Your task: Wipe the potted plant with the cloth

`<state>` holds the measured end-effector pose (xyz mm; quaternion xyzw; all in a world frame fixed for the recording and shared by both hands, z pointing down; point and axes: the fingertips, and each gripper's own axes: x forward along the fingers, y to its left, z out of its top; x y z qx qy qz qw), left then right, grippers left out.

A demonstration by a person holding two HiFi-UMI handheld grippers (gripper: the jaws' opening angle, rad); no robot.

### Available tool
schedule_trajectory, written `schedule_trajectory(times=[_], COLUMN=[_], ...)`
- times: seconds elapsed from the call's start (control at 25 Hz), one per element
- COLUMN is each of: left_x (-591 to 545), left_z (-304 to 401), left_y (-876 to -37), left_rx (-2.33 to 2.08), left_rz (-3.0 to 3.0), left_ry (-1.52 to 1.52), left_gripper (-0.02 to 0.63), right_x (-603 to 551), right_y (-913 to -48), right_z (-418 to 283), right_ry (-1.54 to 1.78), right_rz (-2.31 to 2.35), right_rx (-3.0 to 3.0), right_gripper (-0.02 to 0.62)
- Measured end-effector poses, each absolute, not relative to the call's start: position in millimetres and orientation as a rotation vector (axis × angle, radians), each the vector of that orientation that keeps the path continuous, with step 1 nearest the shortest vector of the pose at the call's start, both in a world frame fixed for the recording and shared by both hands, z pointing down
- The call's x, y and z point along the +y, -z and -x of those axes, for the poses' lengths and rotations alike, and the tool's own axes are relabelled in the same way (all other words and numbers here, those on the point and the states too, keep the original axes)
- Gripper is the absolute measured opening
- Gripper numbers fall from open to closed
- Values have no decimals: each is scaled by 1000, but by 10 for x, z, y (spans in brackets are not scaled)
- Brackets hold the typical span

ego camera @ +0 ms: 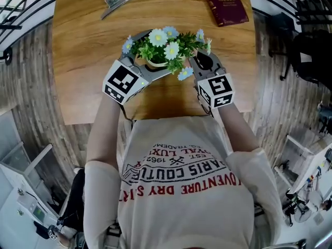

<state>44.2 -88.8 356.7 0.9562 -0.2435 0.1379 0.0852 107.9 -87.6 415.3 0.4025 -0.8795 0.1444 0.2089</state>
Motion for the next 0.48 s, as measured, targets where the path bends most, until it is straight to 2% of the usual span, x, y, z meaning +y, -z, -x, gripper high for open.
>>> schedule_trajectory(times=[0.48], left_x=[-882], left_z=[-362], left_y=[-3120], left_rx=[-636], left_rz=[-2895], left_ry=[-349], left_gripper=[518], right_x=[-854], right_y=[-3687], right_z=[-616], right_ry=[-134], right_rz=[-1081], right_rx=[-2663], right_gripper=[43])
